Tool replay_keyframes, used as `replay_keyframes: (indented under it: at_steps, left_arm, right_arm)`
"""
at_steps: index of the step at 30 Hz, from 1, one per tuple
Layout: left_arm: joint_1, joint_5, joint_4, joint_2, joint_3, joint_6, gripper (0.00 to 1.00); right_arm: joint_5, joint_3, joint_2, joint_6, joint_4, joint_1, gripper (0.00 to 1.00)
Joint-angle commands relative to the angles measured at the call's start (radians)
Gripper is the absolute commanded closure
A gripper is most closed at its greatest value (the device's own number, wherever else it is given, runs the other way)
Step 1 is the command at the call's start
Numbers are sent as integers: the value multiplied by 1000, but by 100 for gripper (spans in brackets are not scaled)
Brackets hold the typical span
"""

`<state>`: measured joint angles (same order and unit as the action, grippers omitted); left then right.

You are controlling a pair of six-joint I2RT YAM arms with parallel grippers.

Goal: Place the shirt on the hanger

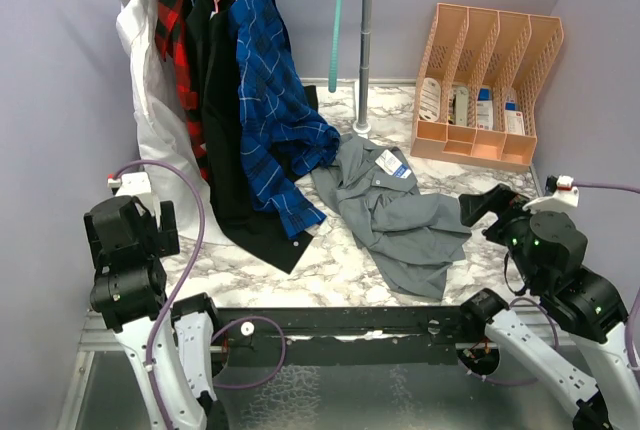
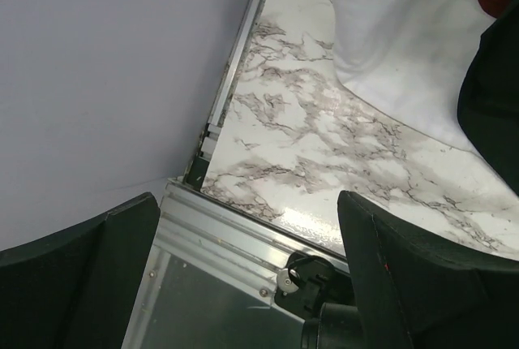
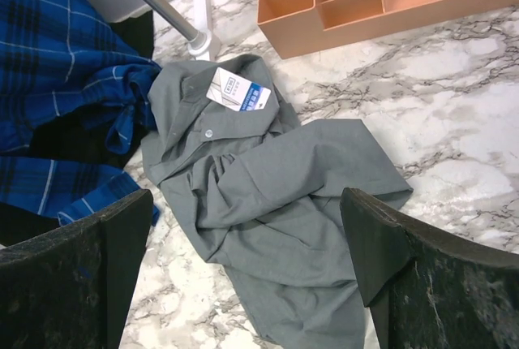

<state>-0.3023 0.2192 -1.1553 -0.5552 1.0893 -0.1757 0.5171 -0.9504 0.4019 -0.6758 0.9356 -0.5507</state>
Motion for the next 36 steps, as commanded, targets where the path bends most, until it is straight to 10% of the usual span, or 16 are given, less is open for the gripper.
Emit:
replay_keyframes:
  at_steps: [1,15,21,25,29,36]
  left_arm:
    - [-83,-97,14,11,13,-29,5]
    - [-167,-358,-43,-71,78,-161,7]
    - [-178,-632,-80,-366,344,-257,14]
    - [-163,-719,-68,-493,445,-372,14]
    - [3,-640,-58,-554,505,-424,14]
    - [408,-532,-152,-614,634,-424,14]
  right_arm:
    - [41,-12,28,-14,14,-28,0]
    - [52,6,-29,-23,-2,-38,0]
    - [-387,86,-96,245,-279,-38,0]
    - [-476,79,186,114,-326,-38,0]
    - [-511,-1,504,3,-336,-38,0]
    - [-365,-1,570,-2,-551,-38,0]
